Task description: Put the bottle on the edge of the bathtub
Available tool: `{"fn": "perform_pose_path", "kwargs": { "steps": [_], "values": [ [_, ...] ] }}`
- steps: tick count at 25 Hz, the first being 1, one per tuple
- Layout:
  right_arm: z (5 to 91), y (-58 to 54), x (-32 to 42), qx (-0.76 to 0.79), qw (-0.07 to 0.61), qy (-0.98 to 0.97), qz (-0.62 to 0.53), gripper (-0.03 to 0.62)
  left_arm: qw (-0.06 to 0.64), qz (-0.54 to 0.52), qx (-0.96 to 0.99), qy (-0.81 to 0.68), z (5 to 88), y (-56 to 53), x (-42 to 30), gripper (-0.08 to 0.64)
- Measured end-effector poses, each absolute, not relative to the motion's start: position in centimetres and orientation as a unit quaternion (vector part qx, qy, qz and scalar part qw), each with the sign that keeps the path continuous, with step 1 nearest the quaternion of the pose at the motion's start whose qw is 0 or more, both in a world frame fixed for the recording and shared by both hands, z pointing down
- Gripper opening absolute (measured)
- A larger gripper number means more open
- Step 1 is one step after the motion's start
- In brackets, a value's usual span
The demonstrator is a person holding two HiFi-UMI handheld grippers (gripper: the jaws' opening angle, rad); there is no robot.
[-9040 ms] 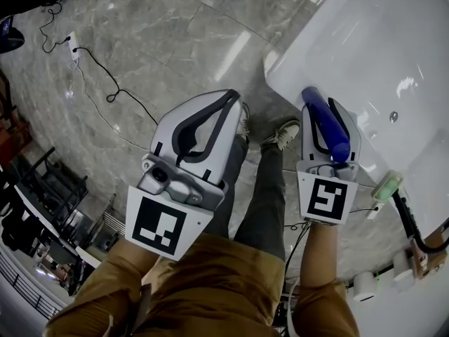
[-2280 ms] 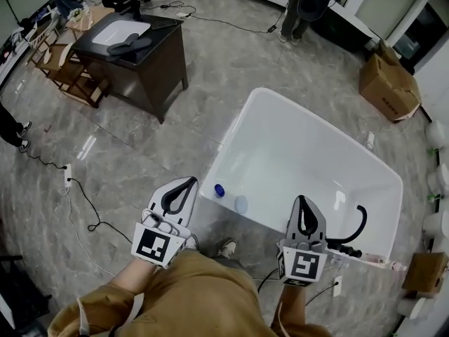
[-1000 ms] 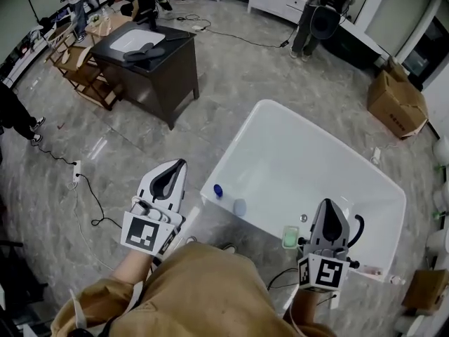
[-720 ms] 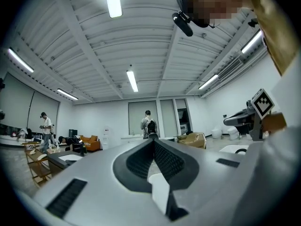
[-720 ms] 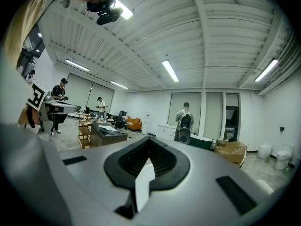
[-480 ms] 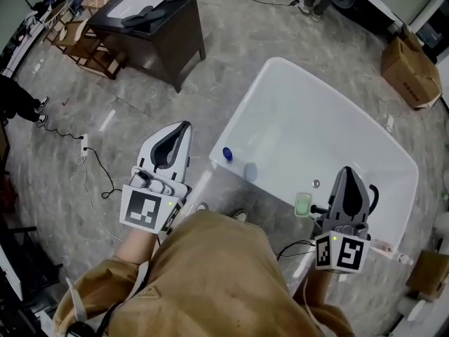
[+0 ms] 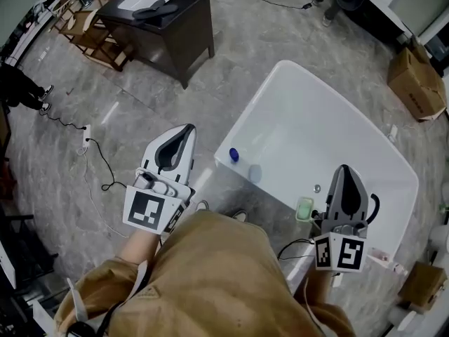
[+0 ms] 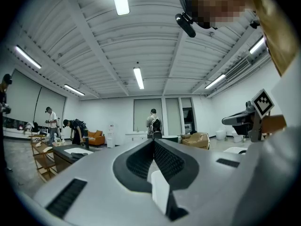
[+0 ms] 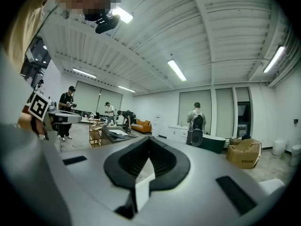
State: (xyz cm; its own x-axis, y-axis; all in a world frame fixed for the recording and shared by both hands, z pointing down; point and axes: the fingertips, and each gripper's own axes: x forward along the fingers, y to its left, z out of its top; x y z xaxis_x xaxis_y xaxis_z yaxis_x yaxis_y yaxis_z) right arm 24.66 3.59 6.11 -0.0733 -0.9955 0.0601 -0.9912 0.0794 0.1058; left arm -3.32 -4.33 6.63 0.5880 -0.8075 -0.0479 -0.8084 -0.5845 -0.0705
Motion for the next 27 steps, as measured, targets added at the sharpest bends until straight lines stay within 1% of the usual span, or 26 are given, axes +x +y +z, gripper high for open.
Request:
{"fn": "perform_pose_path", "kwargs": {
  "steps": [7, 14, 21, 27],
  "values": [
    [6.2, 2.8, 23.9, 0.665, 0.064, -0.744, -0.020, 0.003, 0.047, 0.010, -0.887, 0.459, 6.4, -4.2, -3.6, 0.008],
    [5.1, 1.7, 21.8, 0.653, 0.056, -0.755, -0.027, 0.003, 0.030, 0.007, -0.893, 0.449, 7.0, -4.0, -4.0, 0.008],
    [4.9, 1.7, 21.4, 0.648, 0.068, -0.758, -0.026, 0.003, 0.026, 0.013, -0.897, 0.440, 6.7, -4.6, -3.3, 0.008],
    [4.8, 1.4, 20.6, 0.640, 0.079, -0.764, -0.025, 0.003, 0.029, 0.018, -0.893, 0.449, 6.4, -4.8, -4.5, 0.008]
  ]
}}
